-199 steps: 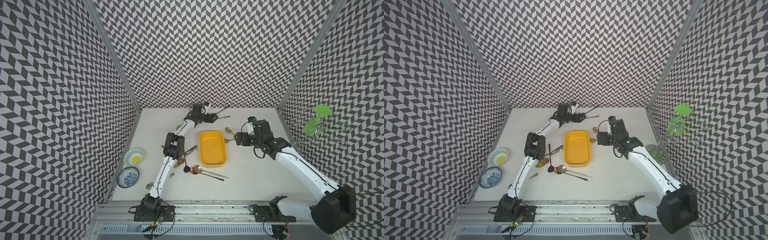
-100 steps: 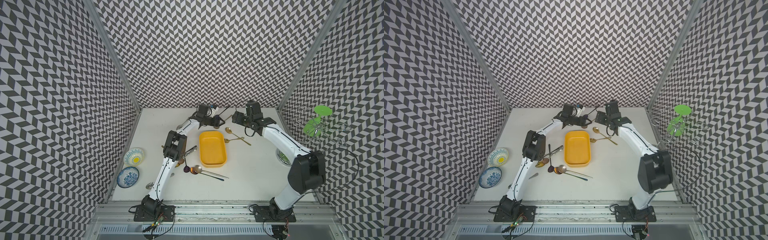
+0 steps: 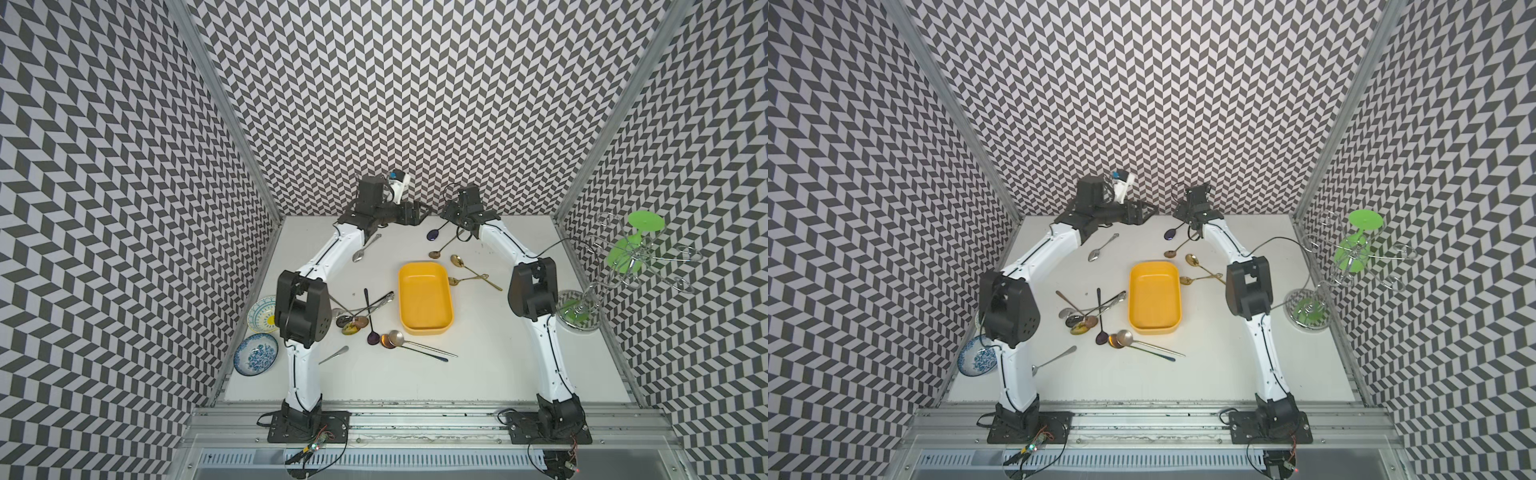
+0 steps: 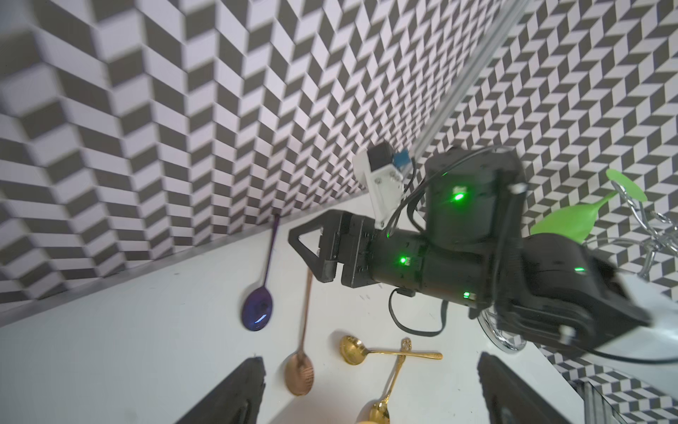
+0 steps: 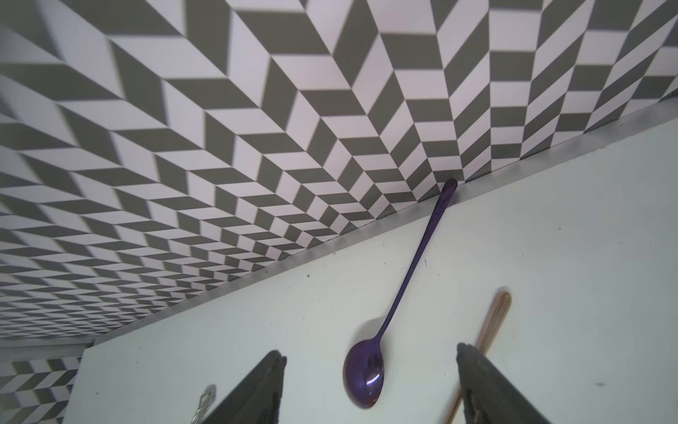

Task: Put the spoon into the storage box
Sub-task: Pick up the spoon from the center of the board.

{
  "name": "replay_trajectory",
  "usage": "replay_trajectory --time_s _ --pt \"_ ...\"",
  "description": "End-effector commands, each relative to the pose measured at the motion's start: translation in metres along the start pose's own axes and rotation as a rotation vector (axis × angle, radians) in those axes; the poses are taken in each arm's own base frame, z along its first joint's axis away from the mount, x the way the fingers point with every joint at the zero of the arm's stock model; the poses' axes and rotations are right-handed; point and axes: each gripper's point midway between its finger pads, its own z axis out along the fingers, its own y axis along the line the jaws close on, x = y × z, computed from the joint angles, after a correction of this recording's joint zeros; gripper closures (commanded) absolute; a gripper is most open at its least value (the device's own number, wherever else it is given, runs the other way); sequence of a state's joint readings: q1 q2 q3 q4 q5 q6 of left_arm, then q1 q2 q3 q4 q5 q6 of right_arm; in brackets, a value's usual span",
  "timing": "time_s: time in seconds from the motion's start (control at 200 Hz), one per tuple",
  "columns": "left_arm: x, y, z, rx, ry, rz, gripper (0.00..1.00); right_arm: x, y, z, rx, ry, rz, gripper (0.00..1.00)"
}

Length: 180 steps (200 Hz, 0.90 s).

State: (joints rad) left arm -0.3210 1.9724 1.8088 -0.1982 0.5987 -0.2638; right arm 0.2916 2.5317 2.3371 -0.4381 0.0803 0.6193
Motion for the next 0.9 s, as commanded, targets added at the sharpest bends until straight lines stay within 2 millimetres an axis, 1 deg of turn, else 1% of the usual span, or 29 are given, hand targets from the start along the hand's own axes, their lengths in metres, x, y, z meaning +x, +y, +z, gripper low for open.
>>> replay_trajectory --time_s 0.0,0.11,0.205,0.28,0.361,0.511,0.581,0.671,0.786,0.896 --pt "0.001 0.029 -0.036 -0.095 -0.036 -0.043 0.03 0.010 0.001 0.022 -0.040 0.024 0.085 0.26" --pt "0.001 0.051 -0.077 -0.167 -0.067 -0.078 0.02 0.033 0.003 0.042 -0.120 0.098 0.169 0.28" --pt "0.000 0.069 -0.111 -0.229 -0.100 -0.107 0.01 0.050 0.002 0.052 -0.164 0.163 0.222 0.30" --pt "0.001 0.083 -0.133 -0.272 -0.117 -0.124 0.01 0.060 0.004 0.055 -0.194 0.201 0.245 0.30" --pt "0.004 0.094 -0.150 -0.312 -0.125 -0.136 0.01 0.065 0.003 0.057 -0.221 0.222 0.278 0.32" --pt "0.012 0.104 -0.169 -0.367 -0.133 -0.139 0.01 0.071 -0.003 0.067 -0.250 0.247 0.339 0.37" --pt "0.015 0.109 -0.177 -0.380 -0.138 -0.147 0.01 0.079 -0.006 0.073 -0.259 0.270 0.372 0.38" --pt "0.013 0.112 -0.185 -0.392 -0.152 -0.153 0.01 0.089 -0.008 0.077 -0.268 0.307 0.410 0.41" --pt "0.010 0.117 -0.192 -0.405 -0.165 -0.156 0.01 0.099 -0.010 0.077 -0.267 0.337 0.412 0.43" --pt "0.011 0.119 -0.192 -0.406 -0.168 -0.161 0.01 0.109 -0.016 0.075 -0.249 0.357 0.399 0.45"
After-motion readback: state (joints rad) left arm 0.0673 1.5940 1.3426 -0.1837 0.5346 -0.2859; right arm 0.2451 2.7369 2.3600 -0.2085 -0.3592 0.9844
